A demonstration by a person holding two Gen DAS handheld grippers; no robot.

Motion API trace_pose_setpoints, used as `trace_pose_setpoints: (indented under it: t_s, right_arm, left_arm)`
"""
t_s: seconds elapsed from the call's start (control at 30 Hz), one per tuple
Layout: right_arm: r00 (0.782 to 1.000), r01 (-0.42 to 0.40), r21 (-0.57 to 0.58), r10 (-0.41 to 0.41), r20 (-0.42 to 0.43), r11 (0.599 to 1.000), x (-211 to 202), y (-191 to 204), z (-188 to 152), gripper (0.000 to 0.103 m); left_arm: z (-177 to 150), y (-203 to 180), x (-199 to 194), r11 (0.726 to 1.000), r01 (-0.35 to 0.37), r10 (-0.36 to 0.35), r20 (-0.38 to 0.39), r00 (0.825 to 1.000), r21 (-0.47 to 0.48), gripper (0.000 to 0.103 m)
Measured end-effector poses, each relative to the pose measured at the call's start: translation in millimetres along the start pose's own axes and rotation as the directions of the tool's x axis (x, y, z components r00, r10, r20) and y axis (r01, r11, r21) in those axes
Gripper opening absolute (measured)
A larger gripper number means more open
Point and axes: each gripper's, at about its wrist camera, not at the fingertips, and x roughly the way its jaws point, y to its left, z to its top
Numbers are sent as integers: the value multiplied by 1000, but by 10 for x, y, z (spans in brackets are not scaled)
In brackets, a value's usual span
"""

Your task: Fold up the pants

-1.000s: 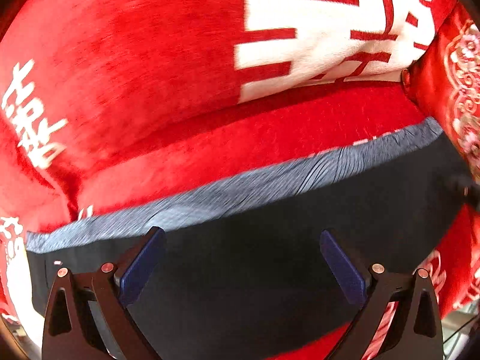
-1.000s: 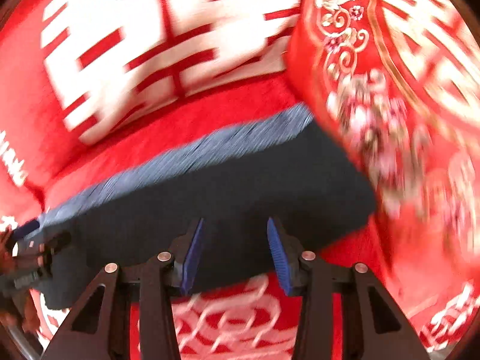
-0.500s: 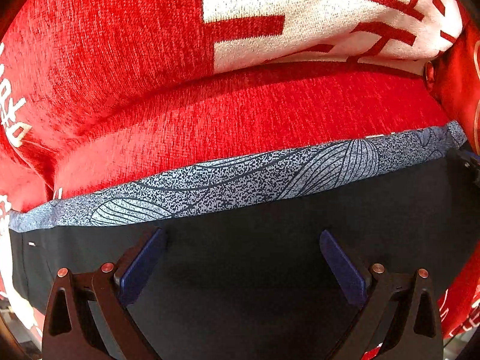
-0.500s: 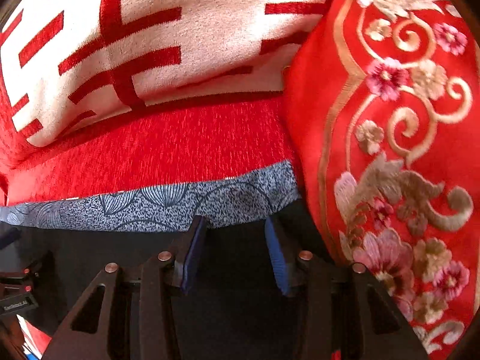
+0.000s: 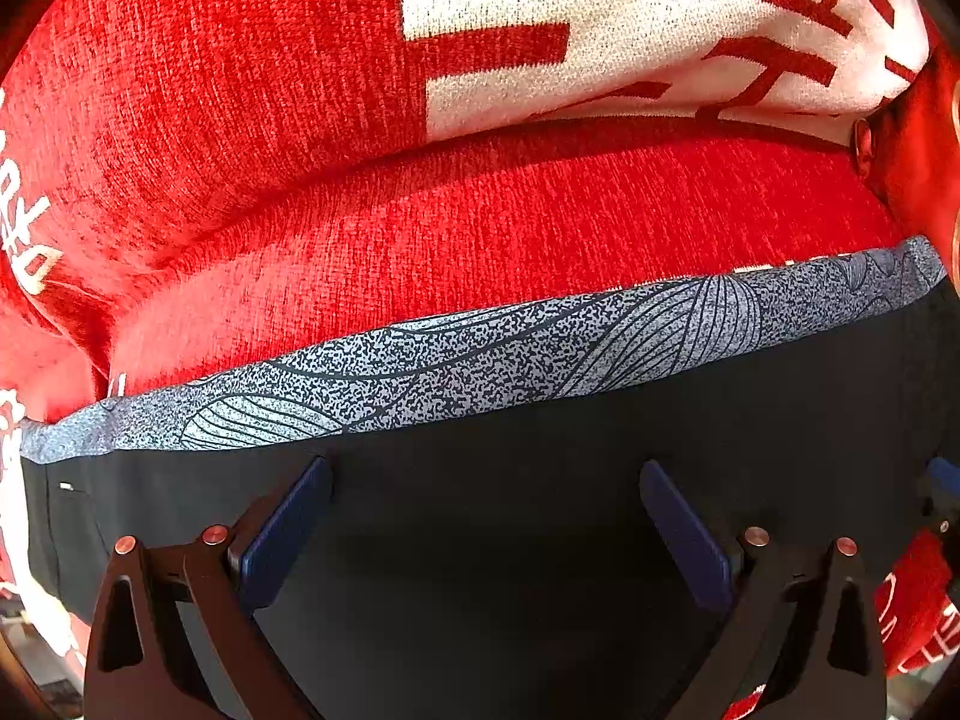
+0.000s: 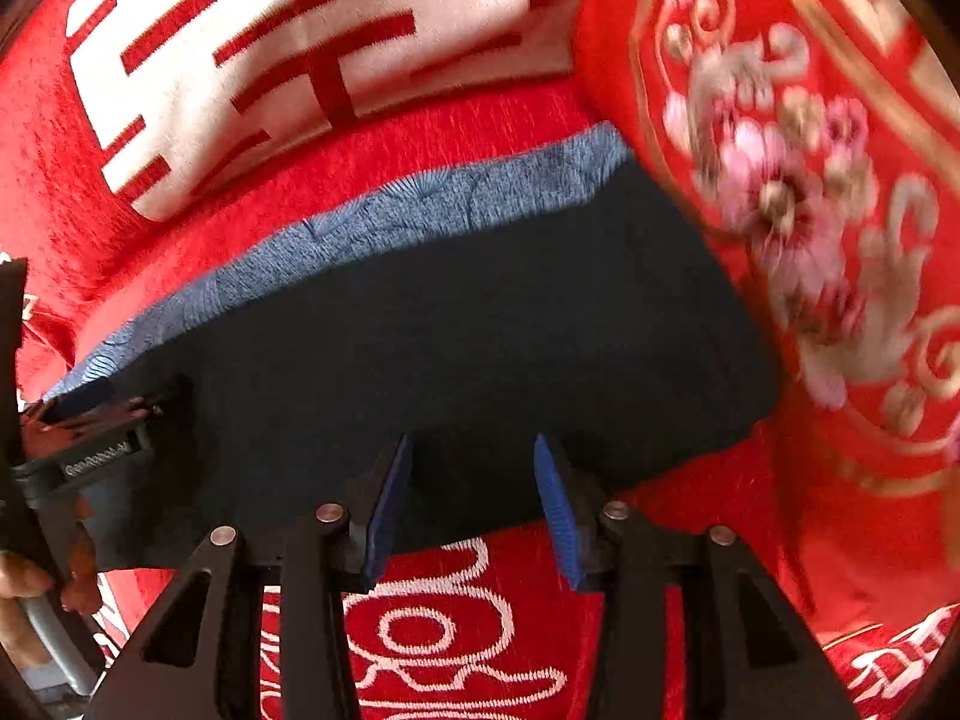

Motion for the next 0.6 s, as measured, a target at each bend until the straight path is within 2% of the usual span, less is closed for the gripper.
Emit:
trace_pose_setpoints:
  t_s: [0.17,0.6]
  right_arm:
    - [1000,11,-21,-11,5,1000,-1,28,8,46]
    - [1000,-18,43,18,-4,999,-239,-159,-195,48]
  left_arm:
    - [-4,-27,17,1000,-5,5,9,1000,2,103]
    - [-14,-37,6,1000,-3,3,10,1000,7,103]
